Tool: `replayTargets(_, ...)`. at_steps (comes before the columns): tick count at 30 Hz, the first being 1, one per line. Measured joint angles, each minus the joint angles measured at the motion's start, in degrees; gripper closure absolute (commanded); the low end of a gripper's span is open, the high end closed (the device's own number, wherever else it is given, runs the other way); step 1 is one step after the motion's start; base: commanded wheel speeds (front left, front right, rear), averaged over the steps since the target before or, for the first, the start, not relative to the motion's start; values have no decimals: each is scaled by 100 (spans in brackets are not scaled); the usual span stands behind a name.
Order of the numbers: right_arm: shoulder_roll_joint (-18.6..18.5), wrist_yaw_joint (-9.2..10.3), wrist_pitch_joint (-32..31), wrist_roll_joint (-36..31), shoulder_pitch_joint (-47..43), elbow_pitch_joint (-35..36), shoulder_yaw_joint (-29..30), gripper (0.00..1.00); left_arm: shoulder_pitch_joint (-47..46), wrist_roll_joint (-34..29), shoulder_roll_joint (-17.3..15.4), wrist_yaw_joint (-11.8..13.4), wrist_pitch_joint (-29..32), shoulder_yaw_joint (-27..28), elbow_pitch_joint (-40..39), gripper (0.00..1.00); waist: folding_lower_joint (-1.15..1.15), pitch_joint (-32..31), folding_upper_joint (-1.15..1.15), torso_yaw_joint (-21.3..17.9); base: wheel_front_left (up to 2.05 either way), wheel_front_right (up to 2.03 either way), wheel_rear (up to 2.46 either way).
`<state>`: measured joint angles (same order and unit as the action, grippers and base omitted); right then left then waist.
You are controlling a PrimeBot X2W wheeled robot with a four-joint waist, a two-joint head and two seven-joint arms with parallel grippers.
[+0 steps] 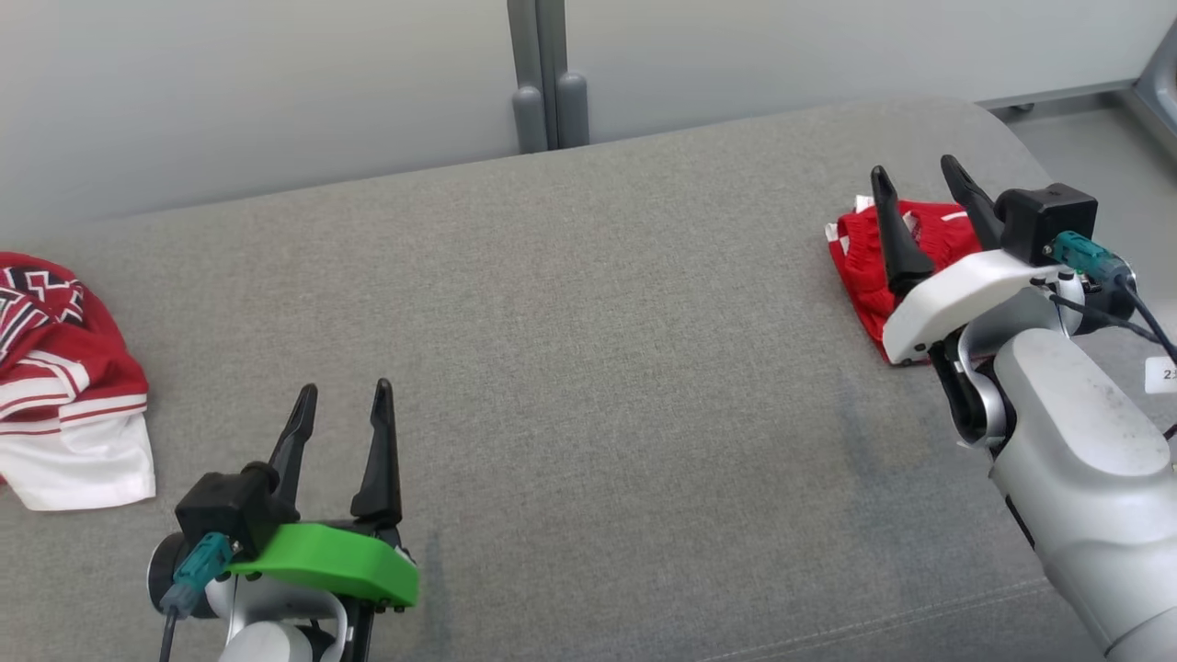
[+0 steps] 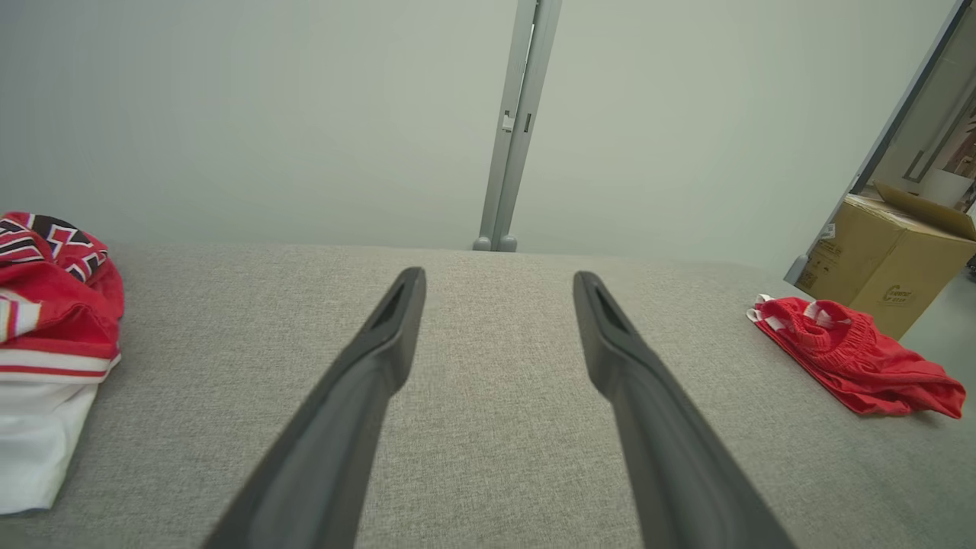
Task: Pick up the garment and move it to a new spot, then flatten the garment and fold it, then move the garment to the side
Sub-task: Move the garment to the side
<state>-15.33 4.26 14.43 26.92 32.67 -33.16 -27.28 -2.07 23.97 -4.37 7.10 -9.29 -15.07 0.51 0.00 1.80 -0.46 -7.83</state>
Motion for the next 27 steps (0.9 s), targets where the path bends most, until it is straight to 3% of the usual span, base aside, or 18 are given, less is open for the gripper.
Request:
replayTargets(6,183,188,0,-159,-710,635,204,0,276,11,15,0,-143,148,129,0,0,-265,0,195,0,0,0)
replayTargets(27,283,290,0,-630,-2448,1825,667,0,967,-148,32,3,-287,634,264,0,0,-657,0,493,0,0,0)
